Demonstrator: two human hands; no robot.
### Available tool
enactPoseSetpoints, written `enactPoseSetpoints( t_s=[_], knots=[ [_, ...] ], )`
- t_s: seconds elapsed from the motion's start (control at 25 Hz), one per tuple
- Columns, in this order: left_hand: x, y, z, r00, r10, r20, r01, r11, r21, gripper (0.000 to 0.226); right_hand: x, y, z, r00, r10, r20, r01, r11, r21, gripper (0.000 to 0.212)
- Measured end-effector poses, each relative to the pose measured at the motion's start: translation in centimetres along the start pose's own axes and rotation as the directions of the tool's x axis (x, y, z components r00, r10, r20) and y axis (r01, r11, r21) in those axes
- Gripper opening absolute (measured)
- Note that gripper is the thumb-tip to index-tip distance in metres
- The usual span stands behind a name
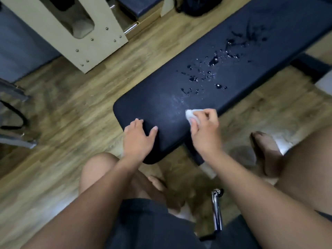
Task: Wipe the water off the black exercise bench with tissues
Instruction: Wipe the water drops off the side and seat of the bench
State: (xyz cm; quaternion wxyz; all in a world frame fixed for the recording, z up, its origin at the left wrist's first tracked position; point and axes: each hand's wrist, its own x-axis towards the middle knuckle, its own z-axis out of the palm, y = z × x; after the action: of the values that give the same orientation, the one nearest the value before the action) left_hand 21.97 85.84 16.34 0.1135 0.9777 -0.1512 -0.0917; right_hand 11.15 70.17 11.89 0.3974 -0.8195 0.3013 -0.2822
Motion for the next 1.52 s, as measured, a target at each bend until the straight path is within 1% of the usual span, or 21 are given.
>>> enactPoseSetpoints(
  t_s=[0.08,0.2,0.24,0.32,0.4,0.44,0.48,0.52,0.56,0.6,0.64,0.72,0.8,0.84,0.92,1.12,1.2,1.28,1.32,1.4,1.52],
  knots=[
    [1.0,0.6,-0.9,0.994,0.023,0.104,-0.035,0.992,0.118,0.076,-4.9,-2.1,2.6,0.984,-0.104,0.146,0.105,0.995,0.003,0.017],
    [3.5,1.7,-1.9,0.979,-0.051,0.196,0.024,0.99,0.138,0.093,-9.7,-4.2,4.0,0.795,-0.364,0.485,0.393,0.918,0.046,0.022],
    [4.3,1.8,-1.9,0.976,-0.076,0.206,0.043,0.986,0.164,0.098,-9.1,-3.4,4.1,0.761,-0.406,0.506,0.454,0.891,0.033,0.02],
    [5.2,1.9,-1.8,0.97,-0.108,0.216,0.054,0.969,0.242,0.103,-6.2,-0.7,3.6,0.809,-0.421,0.411,0.477,0.878,-0.04,0.018],
    [5.5,2.5,-1.5,0.964,-0.127,0.232,0.059,0.958,0.28,0.101,-2.8,1.9,2.0,0.829,-0.475,0.297,0.543,0.811,-0.218,0.026],
    [5.4,2.8,-1.5,0.959,-0.148,0.242,0.076,0.956,0.284,0.1,-1.1,3.6,0.9,0.871,-0.451,0.195,0.491,0.821,-0.292,0.027],
    [5.4,2.9,-1.2,0.956,-0.158,0.246,0.084,0.955,0.284,0.102,0.3,4.6,-0.6,0.948,-0.318,0.027,0.312,0.908,-0.28,0.025],
    [5.5,2.9,-0.9,0.957,-0.15,0.249,0.074,0.954,0.289,0.104,1.3,5.4,-1.5,0.984,-0.072,-0.162,0.039,0.98,-0.196,0.021],
    [5.5,2.7,-0.5,0.958,-0.135,0.252,0.06,0.957,0.285,0.105,1.9,5.6,-2.3,0.946,0.204,-0.254,-0.219,0.975,-0.033,0.019],
    [5.6,2.6,-0.3,0.959,-0.12,0.257,0.049,0.963,0.266,0.105,1.7,5.7,-2.1,0.871,0.415,-0.264,-0.4,0.91,0.109,0.019],
    [5.7,2.6,-0.1,0.957,-0.118,0.265,0.053,0.969,0.239,0.104,0.5,5.5,-0.9,0.838,0.502,-0.212,-0.477,0.864,0.16,0.018],
    [6.3,2.7,-0.1,0.949,-0.127,0.287,0.074,0.979,0.19,0.102,-4.7,2.4,2.7,0.87,0.492,0.034,-0.491,0.857,0.157,0.012],
    [6.9,2.8,-0.1,0.952,-0.127,0.28,0.081,0.982,0.171,0.1,-10.5,-2.6,5.2,0.911,0.271,0.312,-0.337,0.924,0.18,0.007],
    [7.1,2.7,-0.1,0.955,-0.122,0.27,0.078,0.983,0.169,0.099,-11.8,-3.9,5.4,0.909,0.198,0.367,-0.289,0.934,0.211,0.006],
    [7.2,2.4,0.1,0.962,-0.11,0.25,0.069,0.983,0.169,0.096,-10.6,-3.6,4.6,0.934,0.18,0.309,-0.27,0.921,0.28,0.004],
    [7.2,2.0,0.3,0.959,-0.114,0.258,0.075,0.985,0.156,0.092,-3.5,-0.5,0.5,0.939,0.339,0.065,-0.344,0.899,0.27,0.003],
    [7.1,2.0,0.2,0.959,-0.109,0.263,0.069,0.985,0.157,0.095,-0.2,1.4,-1.2,0.883,0.443,-0.156,-0.378,0.868,0.322,0.004],
    [7.2,2.3,-0.1,0.959,-0.104,0.263,0.058,0.982,0.178,0.092,2.7,3.4,-2.9,0.771,0.554,-0.314,-0.441,0.82,0.365,0.01],
    [7.1,2.6,-0.1,0.959,-0.093,0.269,0.047,0.984,0.174,0.087,2.9,3.8,-3.2,0.756,0.575,-0.313,-0.472,0.81,0.347,0.015],
    [6.9,3.4,-0.5,0.959,-0.075,0.272,0.023,0.982,0.19,0.074,0.2,2.8,-1.1,0.805,0.542,-0.241,-0.464,0.829,0.313,0.024],
    [7.0,3.8,-1.1,0.952,-0.103,0.287,0.046,0.979,0.199,0.062,-6.6,-2.0,3.1,0.888,0.459,-0.017,-0.429,0.842,0.327,0.019]
  ],
)
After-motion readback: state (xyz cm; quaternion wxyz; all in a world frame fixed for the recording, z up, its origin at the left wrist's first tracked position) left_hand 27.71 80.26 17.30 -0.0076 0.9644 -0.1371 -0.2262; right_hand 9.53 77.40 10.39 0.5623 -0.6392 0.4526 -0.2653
